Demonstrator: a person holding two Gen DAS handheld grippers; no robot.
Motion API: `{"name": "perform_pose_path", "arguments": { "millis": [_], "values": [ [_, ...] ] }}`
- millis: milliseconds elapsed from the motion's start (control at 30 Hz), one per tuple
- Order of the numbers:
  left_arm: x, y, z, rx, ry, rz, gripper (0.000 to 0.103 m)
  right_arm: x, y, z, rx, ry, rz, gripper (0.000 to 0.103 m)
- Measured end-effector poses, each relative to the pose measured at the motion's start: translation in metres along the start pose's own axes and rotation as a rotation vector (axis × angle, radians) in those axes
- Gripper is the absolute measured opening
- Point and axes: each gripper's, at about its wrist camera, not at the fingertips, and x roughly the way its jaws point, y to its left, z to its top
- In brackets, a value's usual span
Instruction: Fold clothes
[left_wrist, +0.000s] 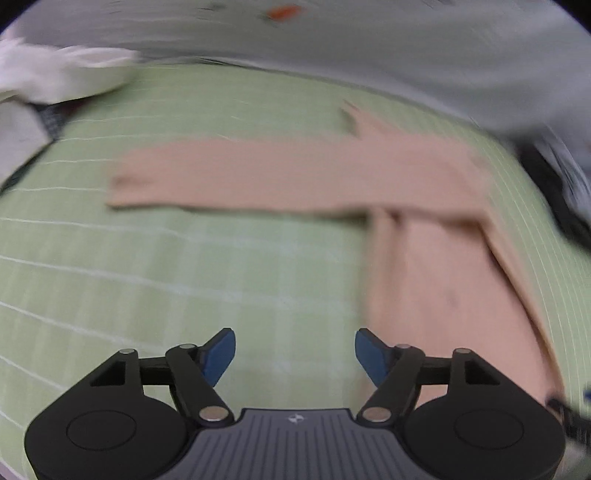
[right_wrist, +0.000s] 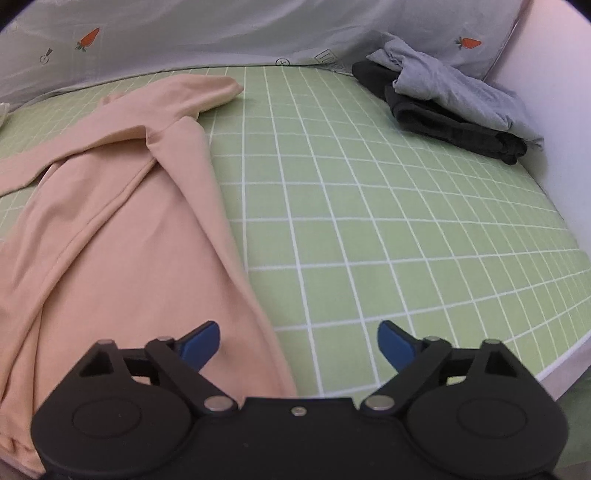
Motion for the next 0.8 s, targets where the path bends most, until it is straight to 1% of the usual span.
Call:
{"name": "perform_pose_path", "arguments": {
  "millis": [67,133,167,200,233,267,300,333,367,400,433,467,533,633,700,733,767,800],
  "values": [
    [-0.003,-0.018,-0.013,0.079,0.024,0.004,0.073,-0.001,-0.002,-0.004,-0.012,0.006,0.020,0.083],
    [-0.005,-0.030,-0.027,0.132,0.044,0.018,0.075,-0.002,-0.004,-0.009,-0.014,0.010,0.048,0.080],
    [-0.005,-0.034,-0.033,0.150,0.054,0.025,0.075,-0.003,-0.004,-0.011,-0.015,0.012,0.063,0.075],
    [-0.005,-0.037,-0.039,0.161,0.065,0.031,0.076,-0.004,-0.005,-0.013,-0.016,0.013,0.077,0.068],
    [-0.005,-0.037,-0.046,0.167,0.076,0.036,0.076,-0.006,-0.005,-0.015,-0.022,0.005,0.091,0.064],
    [-0.005,-0.038,-0.050,0.167,0.086,0.041,0.076,-0.007,-0.004,-0.017,-0.029,-0.003,0.105,0.055],
    [-0.006,-0.037,-0.055,0.160,0.094,0.042,0.077,-0.009,-0.002,-0.018,-0.050,-0.009,0.114,0.045],
    [-0.008,-0.035,-0.060,0.150,0.100,0.041,0.079,-0.011,0.001,-0.019,-0.070,-0.012,0.120,0.039],
    [-0.009,-0.034,-0.063,0.143,0.106,0.042,0.080,-0.012,0.003,-0.020,-0.087,-0.015,0.126,0.028],
    [-0.009,-0.032,-0.066,0.137,0.113,0.045,0.083,-0.014,0.004,-0.020,-0.092,-0.017,0.135,0.018],
    [-0.009,-0.030,-0.067,0.132,0.119,0.047,0.085,-0.015,0.006,-0.020,-0.097,-0.019,0.144,0.013],
    [-0.008,-0.028,-0.068,0.128,0.125,0.048,0.087,-0.016,0.007,-0.020,-0.102,-0.022,0.153,0.005],
    [-0.007,-0.025,-0.067,0.124,0.130,0.045,0.091,-0.019,0.008,-0.020,-0.101,-0.035,0.166,0.004],
    [-0.006,-0.024,-0.067,0.136,0.126,0.043,0.092,-0.029,0.006,-0.017,-0.078,-0.069,0.202,0.003],
    [-0.004,-0.023,-0.067,0.142,0.123,0.045,0.097,-0.036,0.008,-0.013,-0.061,-0.090,0.260,0.003],
    [-0.003,-0.022,-0.067,0.144,0.121,0.046,0.100,-0.039,0.008,-0.011,-0.037,-0.097,0.308,0.003],
    [-0.002,-0.021,-0.067,0.145,0.120,0.046,0.101,-0.041,0.010,-0.009,-0.015,-0.102,0.353,0.003],
    [-0.003,-0.020,-0.067,0.148,0.121,0.046,0.101,-0.041,0.013,-0.008,-0.006,-0.098,0.380,0.003]
  ]
}}
